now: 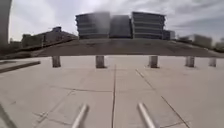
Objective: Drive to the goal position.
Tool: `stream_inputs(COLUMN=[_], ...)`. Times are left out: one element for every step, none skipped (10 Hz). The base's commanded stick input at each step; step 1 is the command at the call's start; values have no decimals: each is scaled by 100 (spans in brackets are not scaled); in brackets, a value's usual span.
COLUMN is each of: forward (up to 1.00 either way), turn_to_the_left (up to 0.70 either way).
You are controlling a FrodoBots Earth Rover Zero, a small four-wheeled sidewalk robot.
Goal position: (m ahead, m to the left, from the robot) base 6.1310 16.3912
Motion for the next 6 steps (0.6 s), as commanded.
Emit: stream_inputs(forward=[100, 100, 100, 100, 100, 100], turn_to_the_left=[-27, -27, -27, -27, -27, -27])
